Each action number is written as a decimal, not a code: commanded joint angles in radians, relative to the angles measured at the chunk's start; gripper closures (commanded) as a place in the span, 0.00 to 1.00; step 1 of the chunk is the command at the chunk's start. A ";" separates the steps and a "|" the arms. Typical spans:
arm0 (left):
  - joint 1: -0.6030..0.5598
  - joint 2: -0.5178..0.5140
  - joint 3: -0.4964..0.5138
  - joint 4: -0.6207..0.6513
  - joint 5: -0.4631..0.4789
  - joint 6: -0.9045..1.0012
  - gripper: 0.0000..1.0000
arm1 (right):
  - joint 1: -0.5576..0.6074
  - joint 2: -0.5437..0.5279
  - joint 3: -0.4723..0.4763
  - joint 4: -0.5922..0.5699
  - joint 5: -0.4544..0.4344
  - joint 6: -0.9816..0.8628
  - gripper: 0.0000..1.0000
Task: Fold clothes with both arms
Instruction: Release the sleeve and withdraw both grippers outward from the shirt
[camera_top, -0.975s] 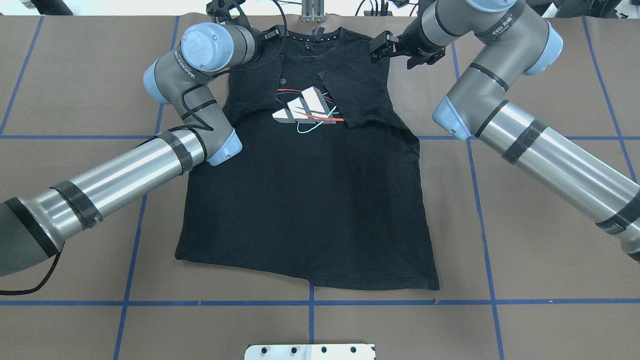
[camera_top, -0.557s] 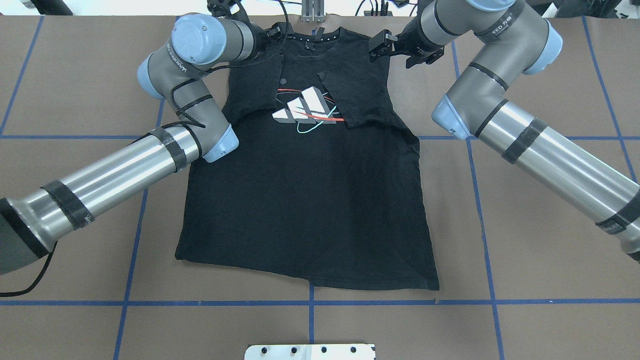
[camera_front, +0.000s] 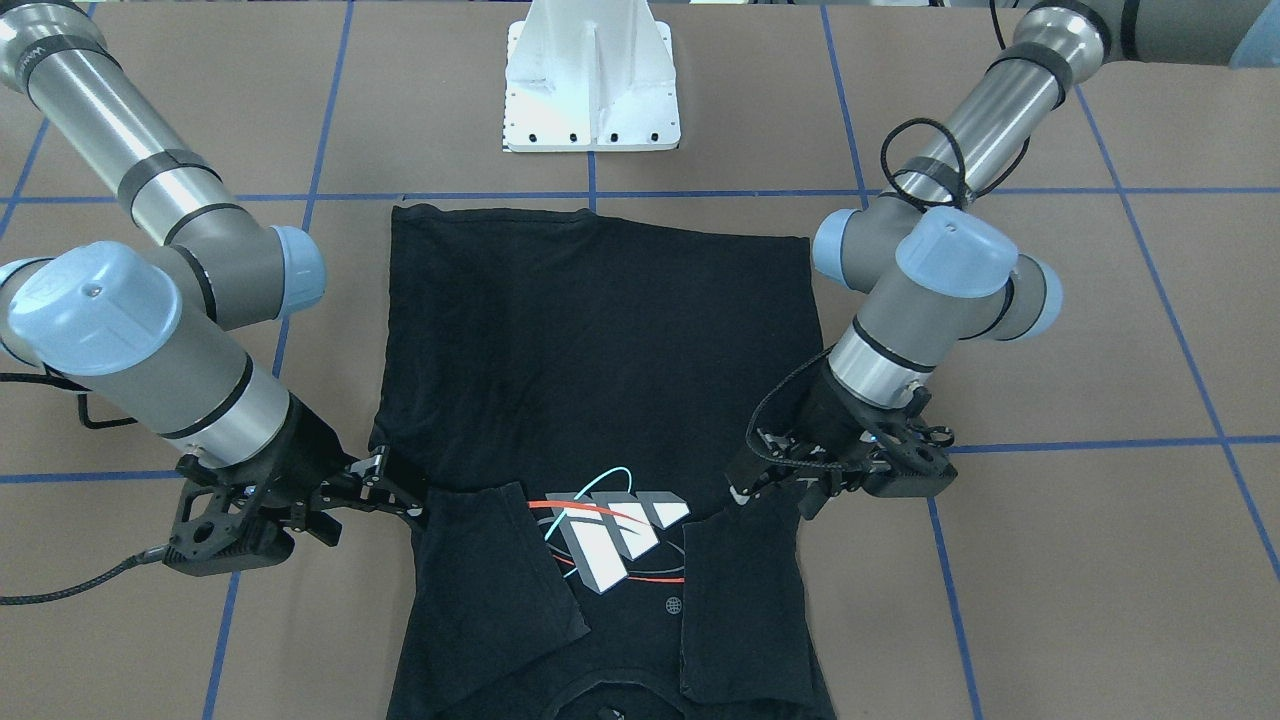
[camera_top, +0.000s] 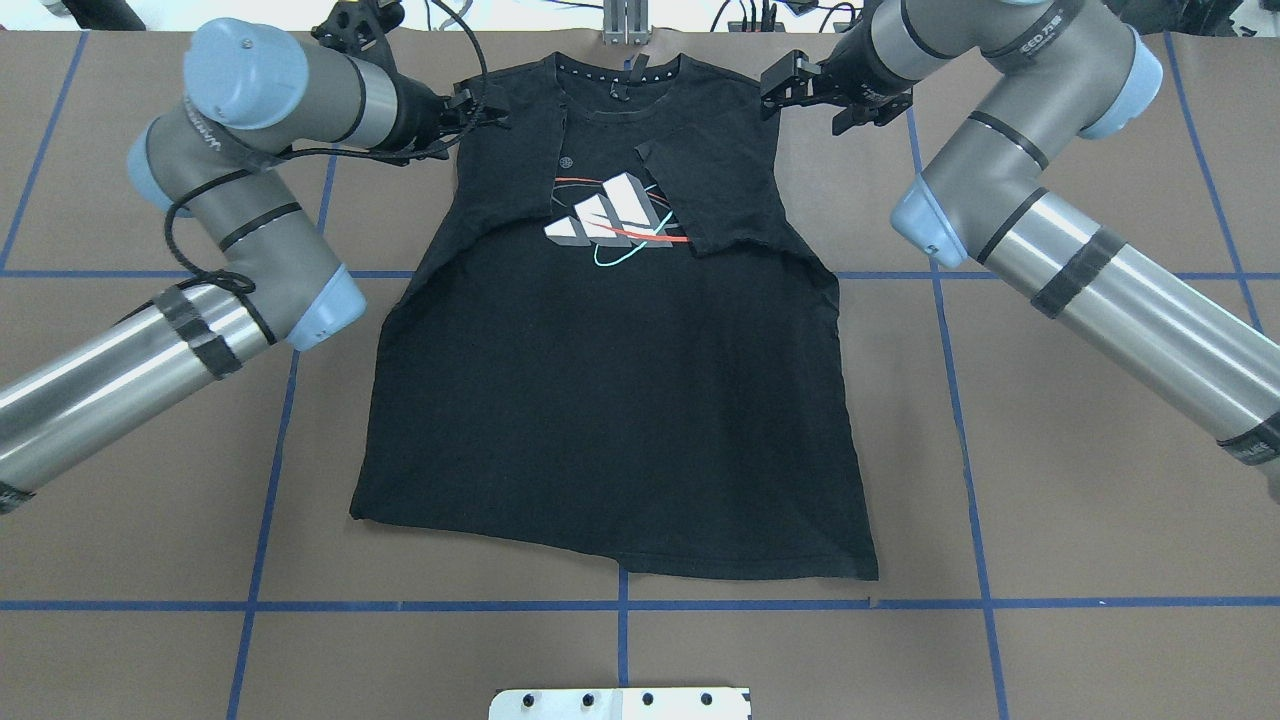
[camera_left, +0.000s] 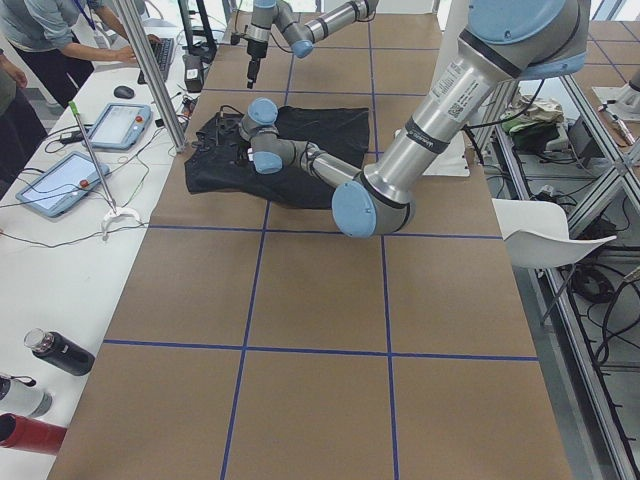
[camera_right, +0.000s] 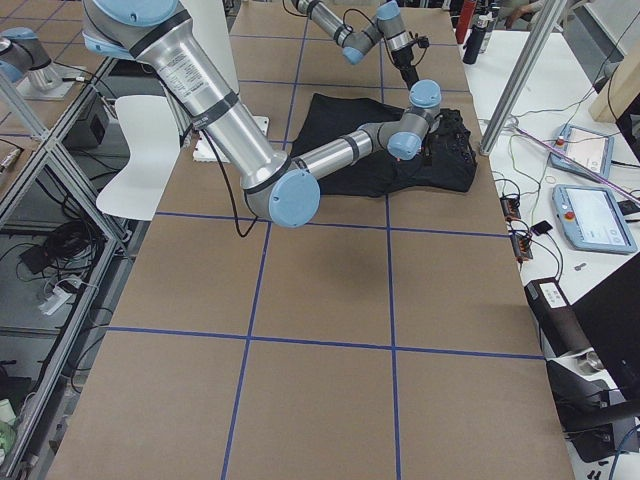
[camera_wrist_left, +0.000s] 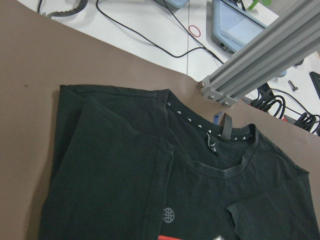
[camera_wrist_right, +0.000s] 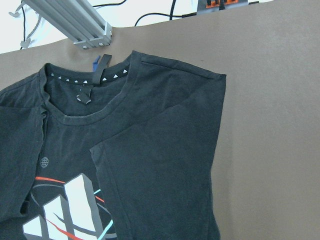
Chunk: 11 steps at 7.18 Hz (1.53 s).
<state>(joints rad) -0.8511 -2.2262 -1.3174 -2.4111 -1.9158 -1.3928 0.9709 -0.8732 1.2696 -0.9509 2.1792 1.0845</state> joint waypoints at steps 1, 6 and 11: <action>-0.013 0.173 -0.289 0.165 -0.096 0.044 0.00 | 0.032 -0.114 0.145 -0.084 0.066 0.000 0.00; -0.011 0.399 -0.532 0.210 -0.177 0.092 0.00 | -0.003 -0.477 0.635 -0.355 0.162 -0.015 0.00; 0.014 0.605 -0.559 -0.092 -0.181 0.080 0.00 | -0.263 -0.601 0.732 -0.342 0.151 0.037 0.00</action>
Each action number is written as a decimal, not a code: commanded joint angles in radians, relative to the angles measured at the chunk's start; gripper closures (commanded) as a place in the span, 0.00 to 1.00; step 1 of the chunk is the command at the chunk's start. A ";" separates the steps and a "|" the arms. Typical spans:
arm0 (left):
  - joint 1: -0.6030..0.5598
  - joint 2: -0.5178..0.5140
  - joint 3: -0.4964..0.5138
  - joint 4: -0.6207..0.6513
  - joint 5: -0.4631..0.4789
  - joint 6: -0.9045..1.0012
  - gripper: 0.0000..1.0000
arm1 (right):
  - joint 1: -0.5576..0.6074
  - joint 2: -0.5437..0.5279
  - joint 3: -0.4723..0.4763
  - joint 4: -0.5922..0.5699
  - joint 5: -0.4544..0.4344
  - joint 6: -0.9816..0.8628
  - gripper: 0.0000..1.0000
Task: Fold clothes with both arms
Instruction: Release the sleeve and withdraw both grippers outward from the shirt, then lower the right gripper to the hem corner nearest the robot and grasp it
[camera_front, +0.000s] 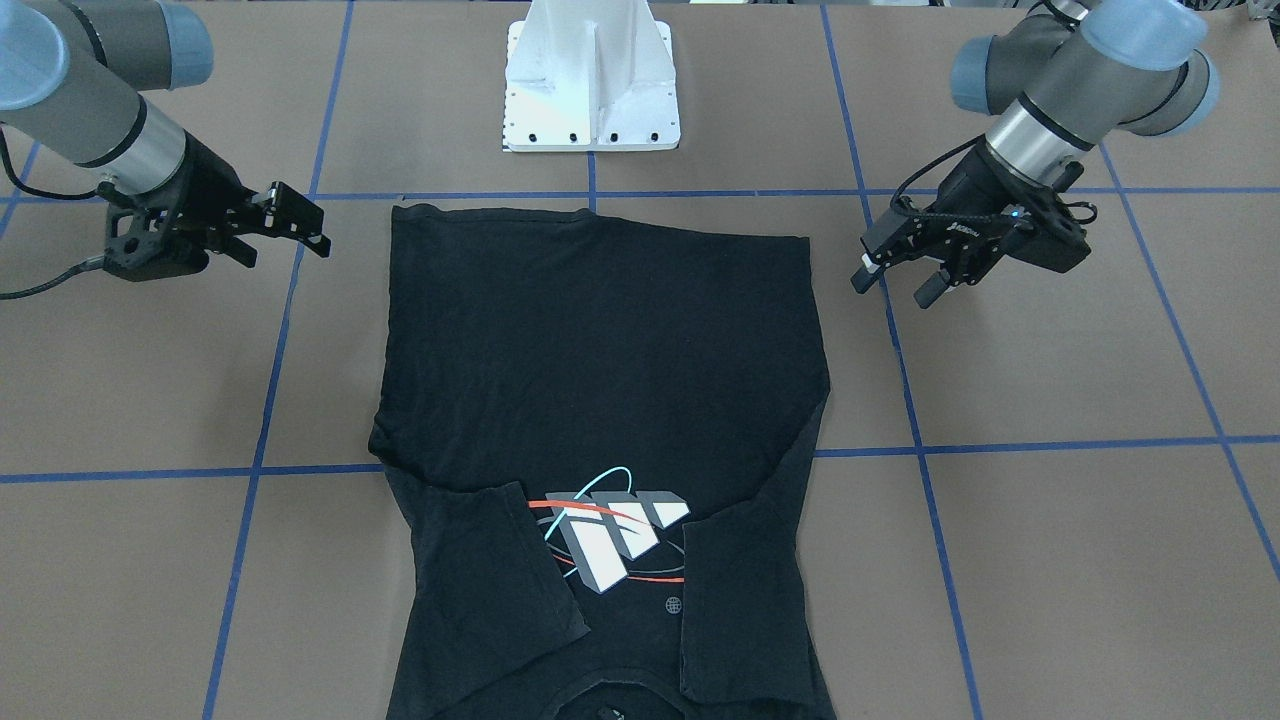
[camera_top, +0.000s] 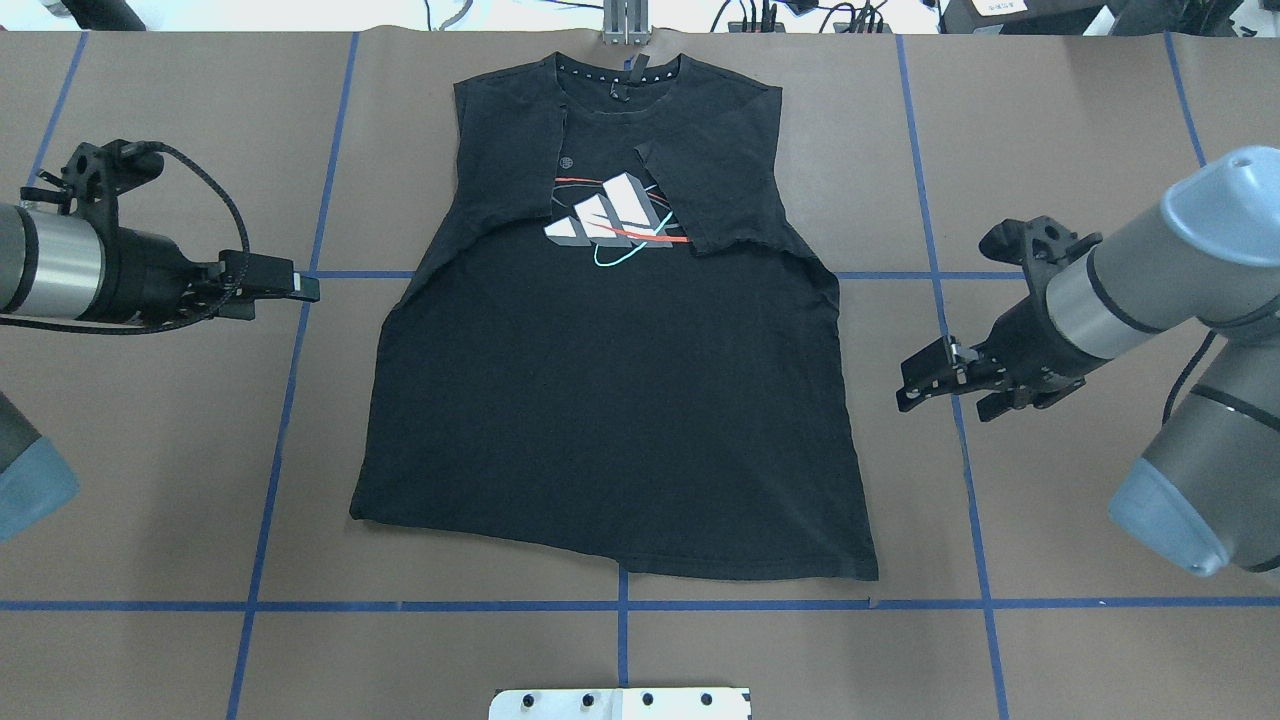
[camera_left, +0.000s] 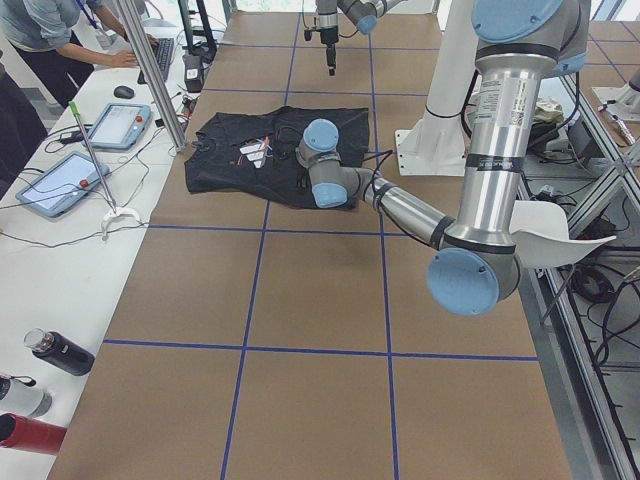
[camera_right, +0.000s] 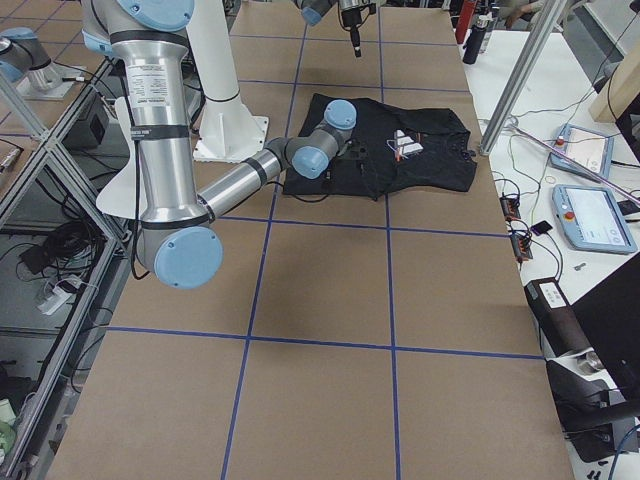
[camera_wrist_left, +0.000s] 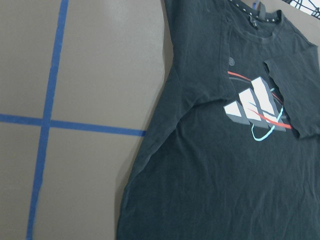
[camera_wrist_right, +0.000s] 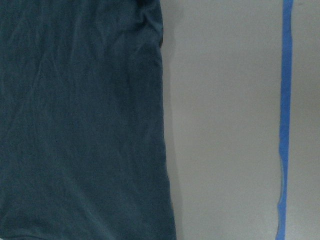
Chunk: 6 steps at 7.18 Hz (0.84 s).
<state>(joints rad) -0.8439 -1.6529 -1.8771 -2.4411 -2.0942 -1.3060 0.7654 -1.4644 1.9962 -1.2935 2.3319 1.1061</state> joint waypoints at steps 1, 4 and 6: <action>0.012 0.033 0.003 -0.062 0.003 -0.009 0.00 | -0.119 -0.034 0.028 0.022 -0.061 0.067 0.00; 0.012 0.031 -0.002 -0.064 0.009 -0.009 0.00 | -0.303 -0.047 0.018 0.117 -0.230 0.216 0.00; 0.012 0.028 -0.007 -0.064 0.013 -0.009 0.00 | -0.372 -0.030 -0.040 0.117 -0.281 0.216 0.00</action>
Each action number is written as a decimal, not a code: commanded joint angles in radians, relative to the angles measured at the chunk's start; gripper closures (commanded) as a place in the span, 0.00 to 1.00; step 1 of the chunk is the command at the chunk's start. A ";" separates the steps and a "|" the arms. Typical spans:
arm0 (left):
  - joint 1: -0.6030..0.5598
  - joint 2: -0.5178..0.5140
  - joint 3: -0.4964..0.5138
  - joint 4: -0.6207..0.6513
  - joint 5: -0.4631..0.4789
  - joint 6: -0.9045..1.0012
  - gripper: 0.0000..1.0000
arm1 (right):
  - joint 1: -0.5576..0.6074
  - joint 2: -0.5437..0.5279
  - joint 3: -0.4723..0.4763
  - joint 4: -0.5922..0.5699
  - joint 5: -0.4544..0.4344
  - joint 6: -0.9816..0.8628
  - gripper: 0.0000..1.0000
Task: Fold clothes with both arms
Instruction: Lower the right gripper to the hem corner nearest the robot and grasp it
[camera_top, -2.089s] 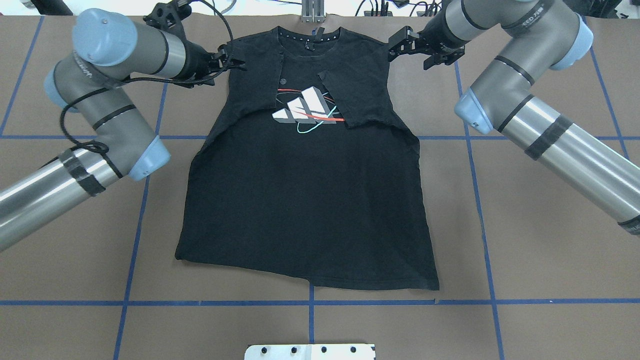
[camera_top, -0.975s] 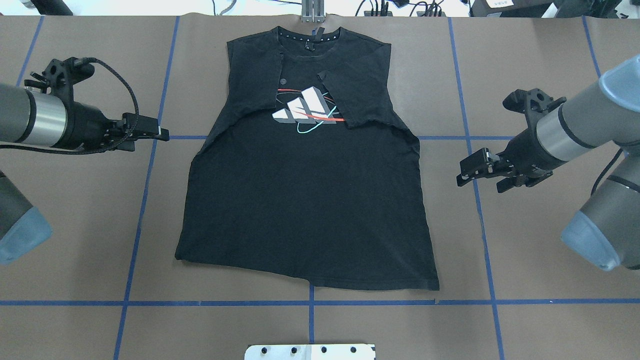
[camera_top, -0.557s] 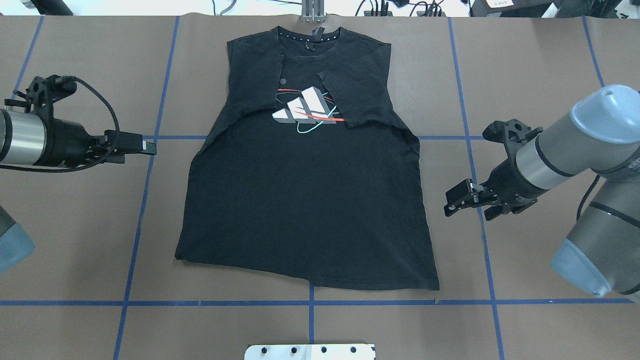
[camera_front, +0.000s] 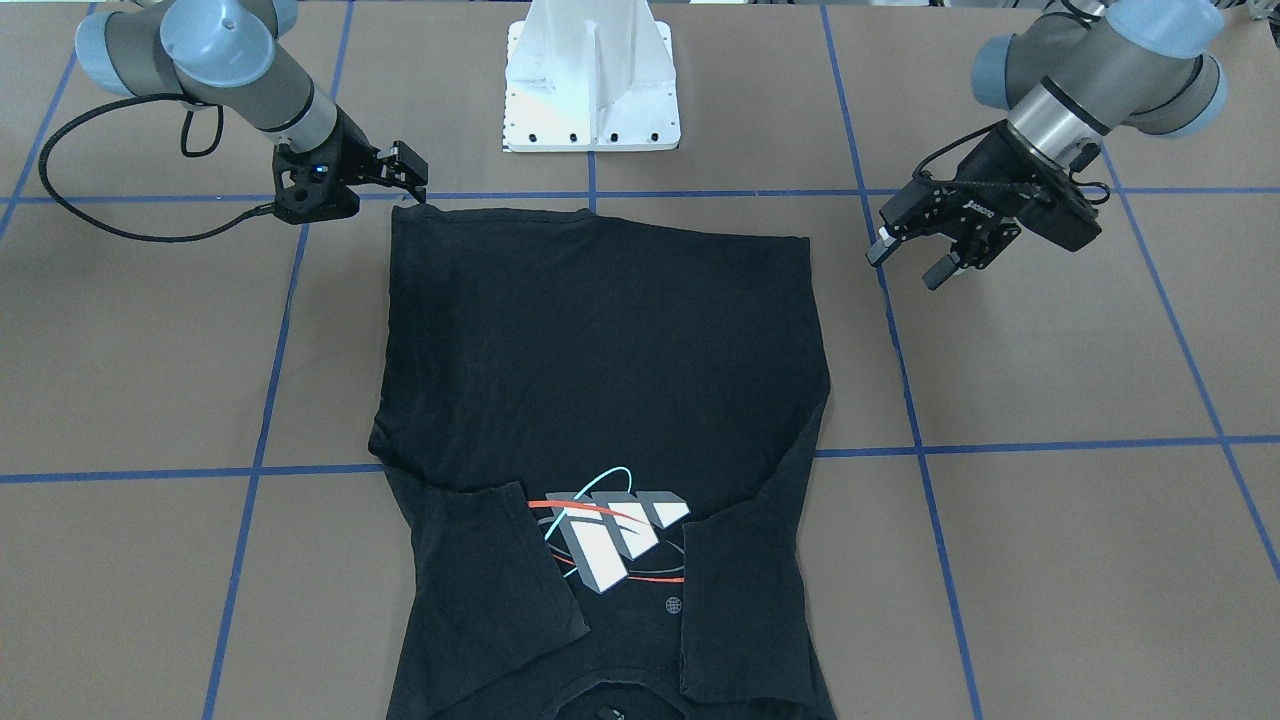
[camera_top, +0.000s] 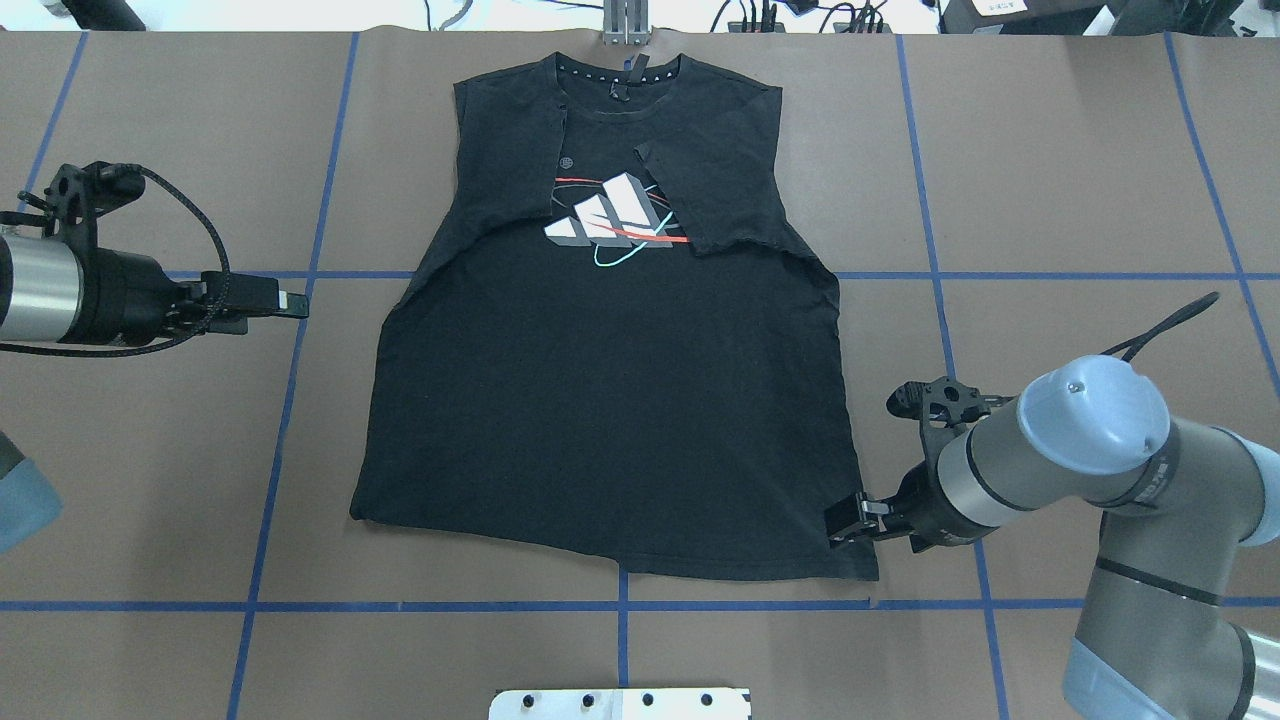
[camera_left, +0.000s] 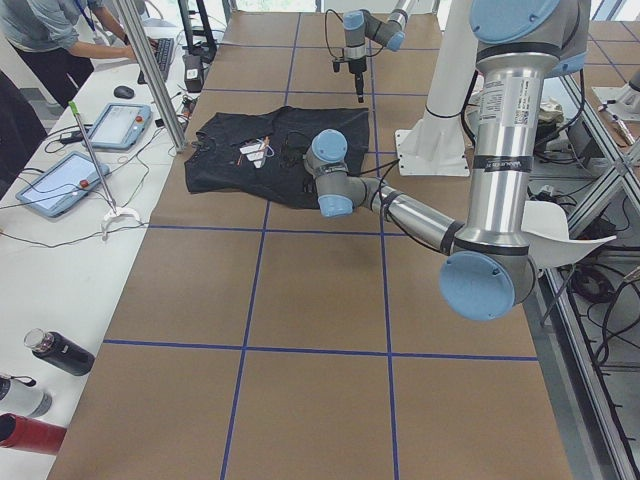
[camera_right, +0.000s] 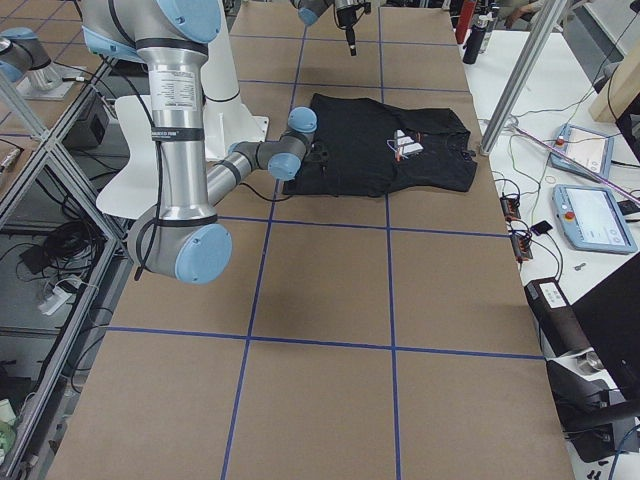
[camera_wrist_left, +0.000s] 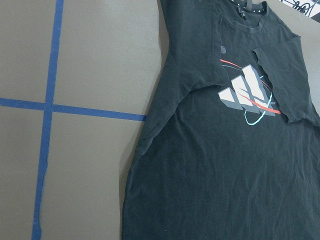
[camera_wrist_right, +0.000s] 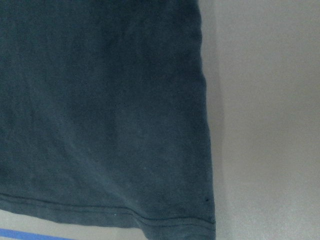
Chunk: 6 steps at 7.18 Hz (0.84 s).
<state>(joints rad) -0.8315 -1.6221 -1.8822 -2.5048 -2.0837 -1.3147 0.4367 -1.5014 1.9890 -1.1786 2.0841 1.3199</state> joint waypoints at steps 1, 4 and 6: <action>0.000 -0.004 -0.003 0.000 0.002 0.000 0.00 | -0.047 0.006 -0.038 0.002 -0.033 0.002 0.00; 0.002 -0.004 -0.002 0.001 0.017 0.002 0.00 | -0.049 0.006 -0.039 0.000 -0.032 0.002 0.11; 0.002 -0.002 0.000 0.001 0.017 0.002 0.00 | -0.049 0.007 -0.038 0.000 -0.025 0.002 0.19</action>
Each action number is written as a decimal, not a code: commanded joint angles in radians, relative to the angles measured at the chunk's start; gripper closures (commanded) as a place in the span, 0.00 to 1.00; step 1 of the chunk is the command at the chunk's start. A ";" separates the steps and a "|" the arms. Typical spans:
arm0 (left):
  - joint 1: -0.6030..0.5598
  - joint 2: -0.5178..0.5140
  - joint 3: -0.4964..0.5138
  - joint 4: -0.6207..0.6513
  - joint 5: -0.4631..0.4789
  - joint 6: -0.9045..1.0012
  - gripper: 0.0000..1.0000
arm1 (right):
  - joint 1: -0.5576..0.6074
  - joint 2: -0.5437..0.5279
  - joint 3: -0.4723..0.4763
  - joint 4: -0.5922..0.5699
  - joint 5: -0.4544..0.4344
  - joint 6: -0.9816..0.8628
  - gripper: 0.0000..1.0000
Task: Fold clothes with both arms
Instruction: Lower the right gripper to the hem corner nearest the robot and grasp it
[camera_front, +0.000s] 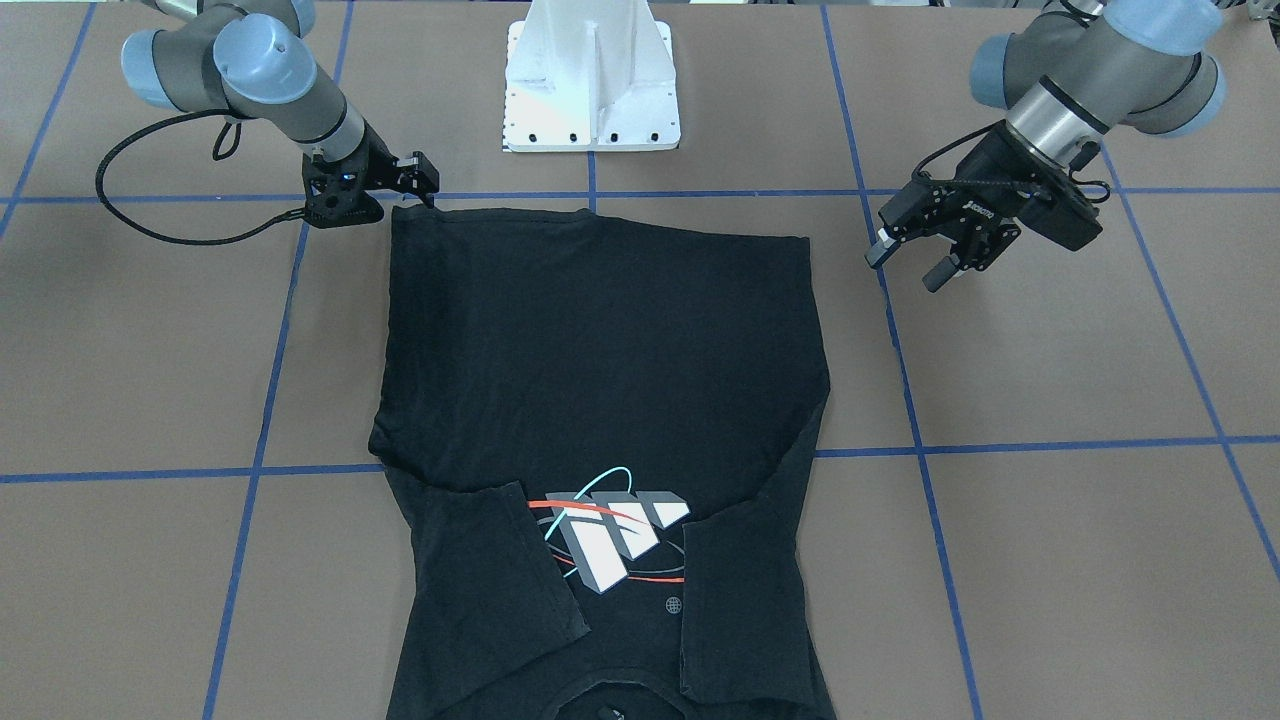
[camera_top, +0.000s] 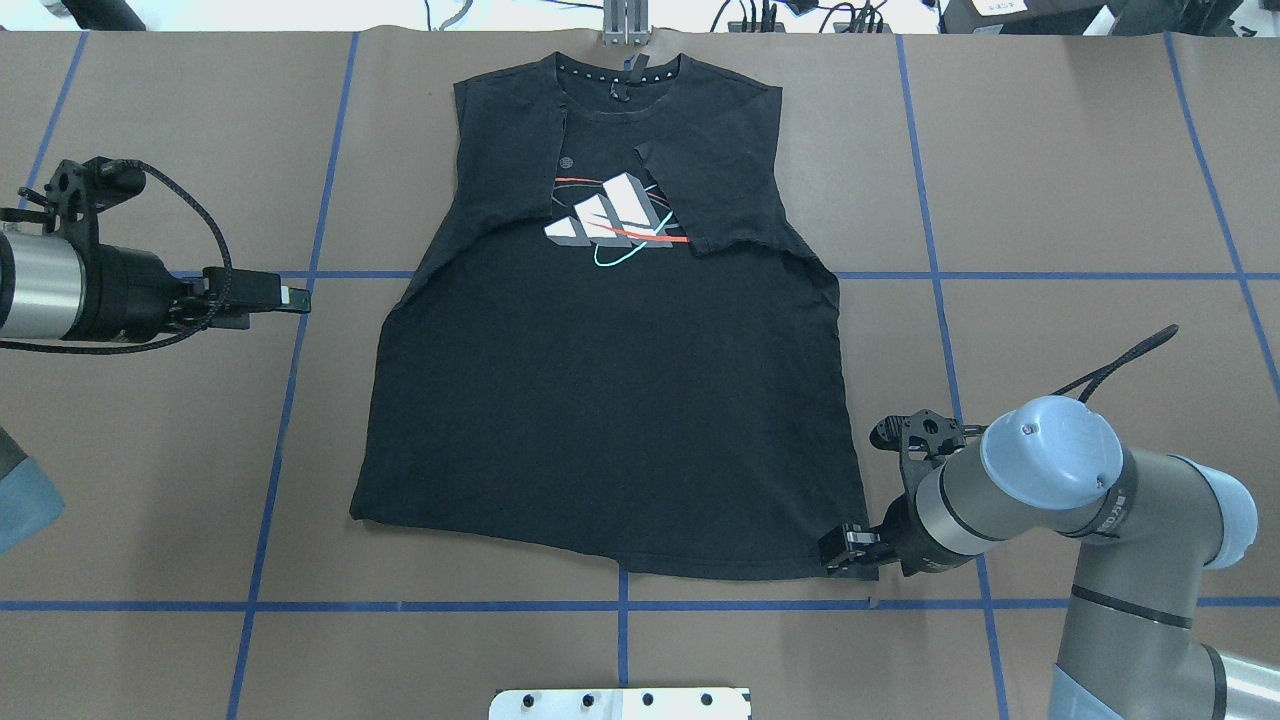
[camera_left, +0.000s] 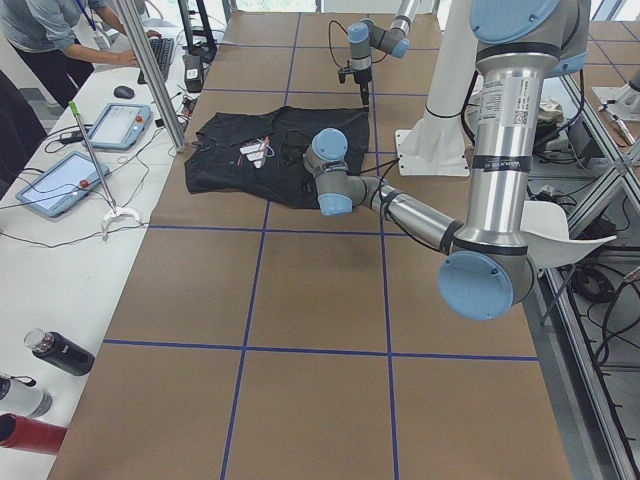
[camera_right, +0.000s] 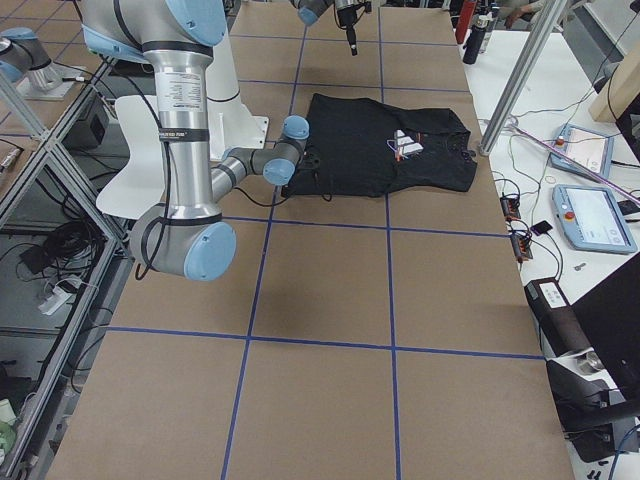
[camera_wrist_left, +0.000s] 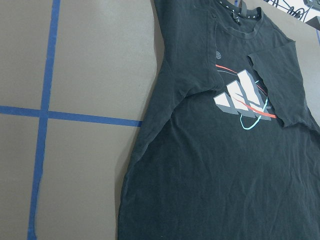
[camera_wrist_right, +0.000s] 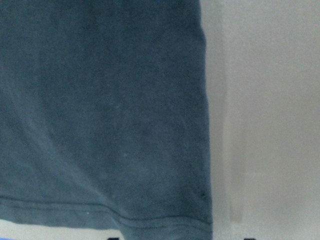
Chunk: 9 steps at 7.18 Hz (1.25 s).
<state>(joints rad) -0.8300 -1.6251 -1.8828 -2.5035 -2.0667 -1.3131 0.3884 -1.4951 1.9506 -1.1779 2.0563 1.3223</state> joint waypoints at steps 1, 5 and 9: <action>0.000 0.001 0.002 0.000 0.000 0.002 0.00 | 0.001 -0.001 0.001 0.000 0.004 0.000 0.19; -0.001 0.002 0.002 0.000 0.000 0.002 0.00 | -0.002 0.001 -0.007 -0.008 0.004 0.000 0.23; -0.001 0.002 0.004 0.000 0.000 0.002 0.00 | -0.005 0.004 -0.018 -0.008 0.005 0.000 0.23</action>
<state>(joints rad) -0.8310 -1.6230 -1.8801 -2.5034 -2.0663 -1.3115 0.3843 -1.4917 1.9341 -1.1857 2.0605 1.3223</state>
